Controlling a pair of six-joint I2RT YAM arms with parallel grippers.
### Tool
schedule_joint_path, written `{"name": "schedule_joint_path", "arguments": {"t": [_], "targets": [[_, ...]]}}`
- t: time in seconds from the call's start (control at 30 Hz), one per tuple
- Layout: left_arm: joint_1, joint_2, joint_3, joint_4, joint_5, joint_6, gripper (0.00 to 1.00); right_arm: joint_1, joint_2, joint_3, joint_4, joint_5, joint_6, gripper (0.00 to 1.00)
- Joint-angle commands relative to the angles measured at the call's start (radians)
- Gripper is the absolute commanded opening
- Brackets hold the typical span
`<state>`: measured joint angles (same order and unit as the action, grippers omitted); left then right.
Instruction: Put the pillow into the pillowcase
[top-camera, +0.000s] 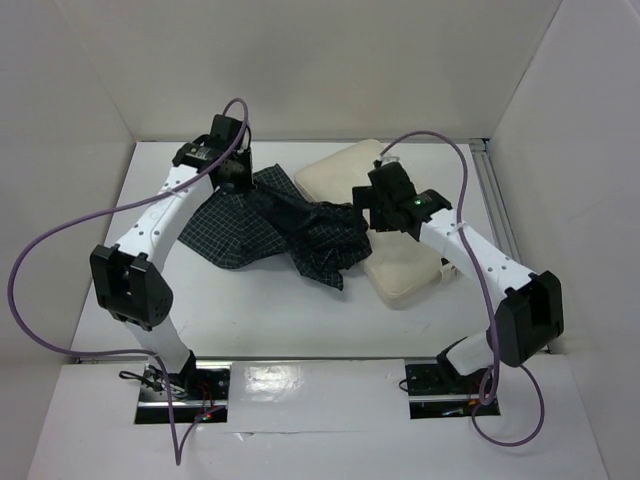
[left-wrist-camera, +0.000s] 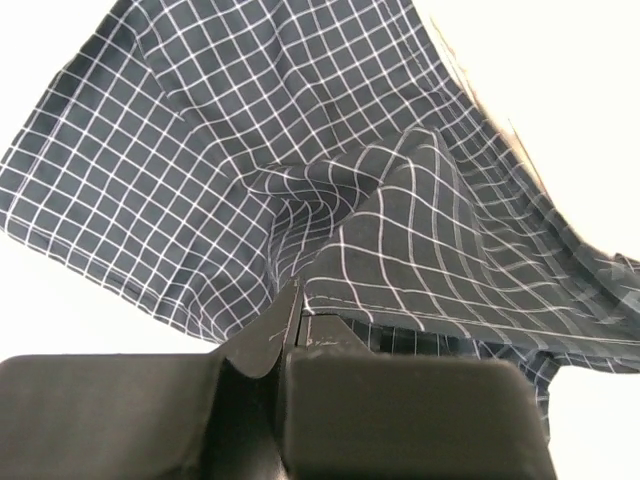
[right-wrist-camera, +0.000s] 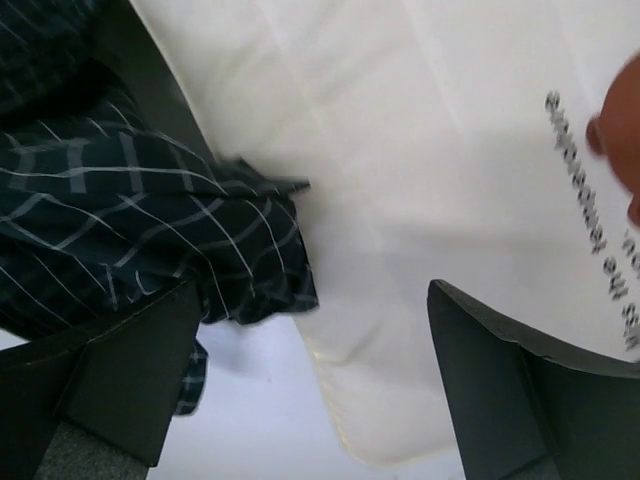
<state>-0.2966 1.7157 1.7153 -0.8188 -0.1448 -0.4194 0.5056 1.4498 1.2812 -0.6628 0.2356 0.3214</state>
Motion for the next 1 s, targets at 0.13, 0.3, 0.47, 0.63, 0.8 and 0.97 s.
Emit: {"name": "schedule_joint_path", "arguments": {"t": [0.13, 0.3, 0.47, 0.63, 0.8, 0.97], "targets": [[0.017, 0.019, 0.087, -0.045, -0.039, 0.034, 0.00, -0.019, -0.150, -0.068, -0.087, -0.031, 0.030, 1.00], [0.051, 0.019, 0.096, -0.045, -0.029, 0.013, 0.00, -0.096, -0.120, -0.033, 0.015, -0.110, 0.010, 1.00], [0.040, 0.019, 0.115, -0.045, 0.013, 0.004, 0.00, -0.131, 0.213, 0.205, -0.027, -0.032, -0.031, 1.00], [0.030, -0.005, 0.125, -0.086, -0.082, 0.004, 0.00, -0.067, 0.483, 0.354, -0.014, -0.056, -0.073, 1.00], [0.039, -0.038, 0.125, -0.086, -0.089, 0.014, 0.00, -0.059, 0.645, 0.376, 0.063, -0.087, -0.073, 0.68], [0.039, -0.047, 0.152, -0.106, -0.044, 0.025, 0.00, -0.140, 0.528, 0.304, 0.097, -0.062, -0.016, 0.00]]}}
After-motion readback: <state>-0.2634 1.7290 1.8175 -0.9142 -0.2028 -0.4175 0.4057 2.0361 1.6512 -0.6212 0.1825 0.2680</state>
